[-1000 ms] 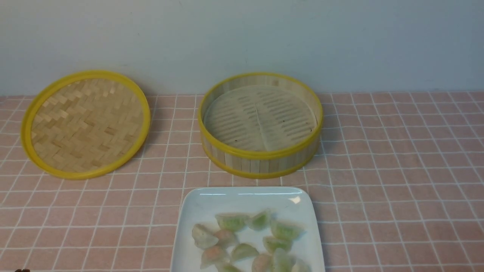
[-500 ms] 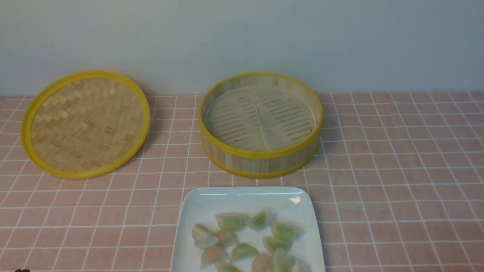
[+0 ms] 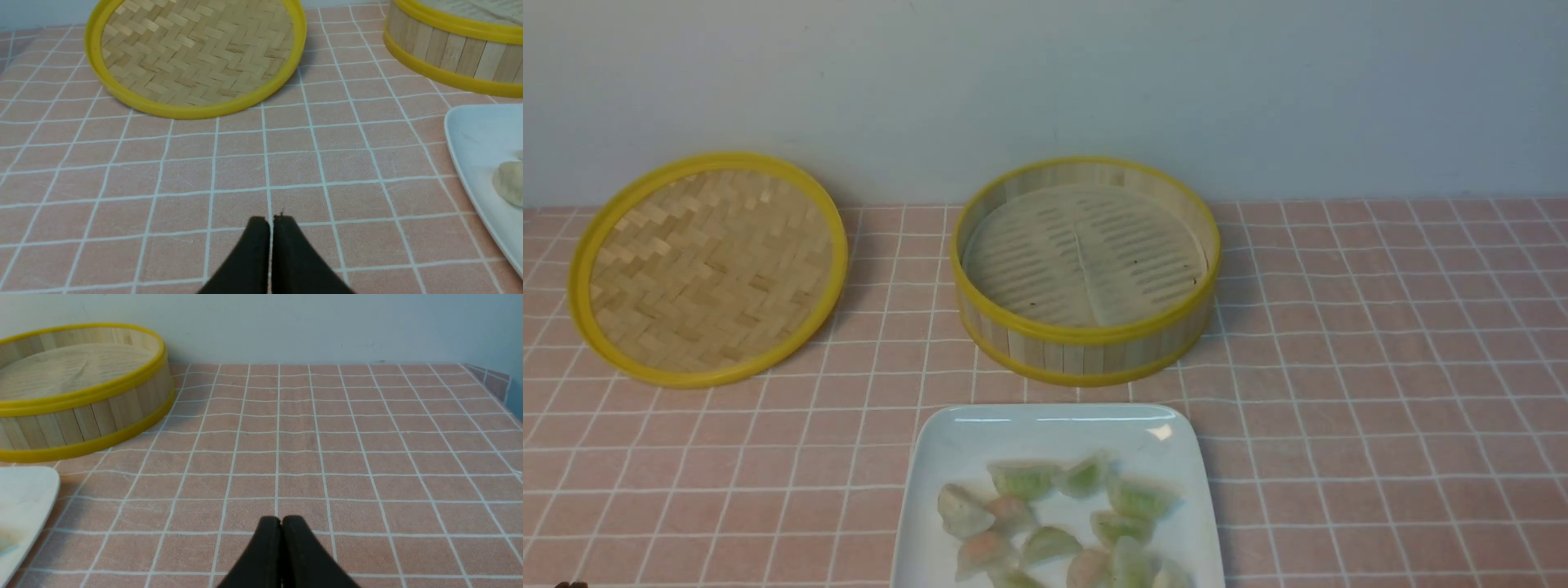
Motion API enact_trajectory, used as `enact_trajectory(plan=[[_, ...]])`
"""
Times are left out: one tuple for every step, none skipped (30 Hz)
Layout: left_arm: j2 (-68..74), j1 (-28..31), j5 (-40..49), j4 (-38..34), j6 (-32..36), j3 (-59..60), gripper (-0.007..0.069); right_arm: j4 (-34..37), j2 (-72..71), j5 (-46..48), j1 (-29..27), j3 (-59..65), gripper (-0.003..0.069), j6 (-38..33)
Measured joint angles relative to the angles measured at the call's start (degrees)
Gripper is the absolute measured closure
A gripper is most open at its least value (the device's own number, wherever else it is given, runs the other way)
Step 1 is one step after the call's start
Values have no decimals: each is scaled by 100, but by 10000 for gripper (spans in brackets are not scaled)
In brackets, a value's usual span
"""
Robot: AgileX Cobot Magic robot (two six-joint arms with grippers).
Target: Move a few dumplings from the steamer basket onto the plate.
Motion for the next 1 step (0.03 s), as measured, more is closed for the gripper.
enact_trajectory(plan=[[0, 0, 0, 0, 0, 0, 631, 0, 0, 0, 0, 0, 673, 0]])
